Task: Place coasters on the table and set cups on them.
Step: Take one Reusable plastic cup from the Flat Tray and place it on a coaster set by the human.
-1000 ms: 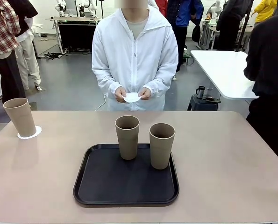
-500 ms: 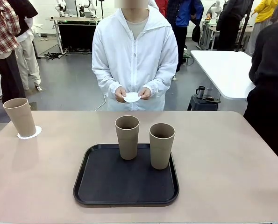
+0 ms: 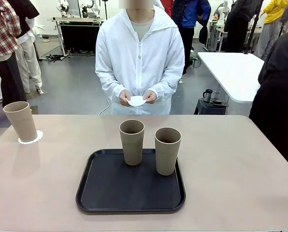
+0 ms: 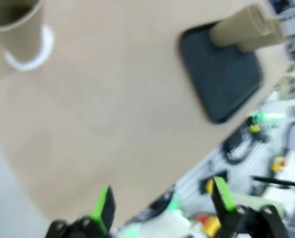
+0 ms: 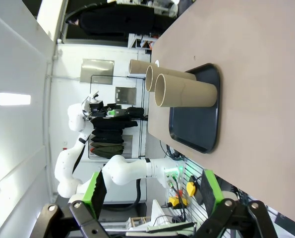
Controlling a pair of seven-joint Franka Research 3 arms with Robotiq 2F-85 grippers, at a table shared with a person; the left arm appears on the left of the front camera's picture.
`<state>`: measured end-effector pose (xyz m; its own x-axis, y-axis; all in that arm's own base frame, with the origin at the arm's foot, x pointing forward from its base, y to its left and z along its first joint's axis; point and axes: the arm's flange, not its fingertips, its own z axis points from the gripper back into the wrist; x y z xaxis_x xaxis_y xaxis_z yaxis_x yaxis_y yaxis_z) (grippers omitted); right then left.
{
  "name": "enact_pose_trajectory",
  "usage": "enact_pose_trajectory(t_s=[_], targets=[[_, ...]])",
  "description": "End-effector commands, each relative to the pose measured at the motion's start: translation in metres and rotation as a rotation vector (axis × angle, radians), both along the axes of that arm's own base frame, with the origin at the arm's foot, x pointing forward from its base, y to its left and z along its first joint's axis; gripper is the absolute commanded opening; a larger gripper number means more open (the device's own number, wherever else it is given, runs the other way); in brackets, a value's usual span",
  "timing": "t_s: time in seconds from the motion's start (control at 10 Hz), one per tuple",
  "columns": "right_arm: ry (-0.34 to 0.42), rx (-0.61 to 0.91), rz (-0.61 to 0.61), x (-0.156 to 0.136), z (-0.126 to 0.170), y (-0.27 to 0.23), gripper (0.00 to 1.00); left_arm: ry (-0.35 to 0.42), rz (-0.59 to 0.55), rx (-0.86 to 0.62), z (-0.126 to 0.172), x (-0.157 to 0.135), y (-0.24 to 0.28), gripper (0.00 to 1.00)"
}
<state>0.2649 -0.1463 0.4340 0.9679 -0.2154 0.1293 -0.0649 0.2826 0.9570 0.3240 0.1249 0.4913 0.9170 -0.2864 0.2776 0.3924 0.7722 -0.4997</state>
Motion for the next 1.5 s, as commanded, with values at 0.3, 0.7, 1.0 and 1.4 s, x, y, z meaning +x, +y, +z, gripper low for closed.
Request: enact_pose_trajectory(t_s=[0.3, 0.7, 1.0, 1.4], targets=[[-0.014, 0.017, 0.000, 0.002, 0.001, 0.000, 1.00, 0.135, 0.103, -0.568, -0.005, 0.056, 0.130, 1.00], [-0.014, 0.017, 0.000, 0.002, 0.001, 0.000, 1.00, 0.203, 0.096, -0.632, -0.043, 0.064, 0.183, 1.00], [-0.014, 0.017, 0.000, 0.002, 0.001, 0.000, 1.00, 0.212, 0.071, -0.646, -0.054, 0.061, 0.189, 1.00], [-0.014, 0.017, 0.000, 0.002, 0.001, 0.000, 1.00, 0.221, 0.091, -0.649, -0.059, 0.059, 0.185, 1.00]])
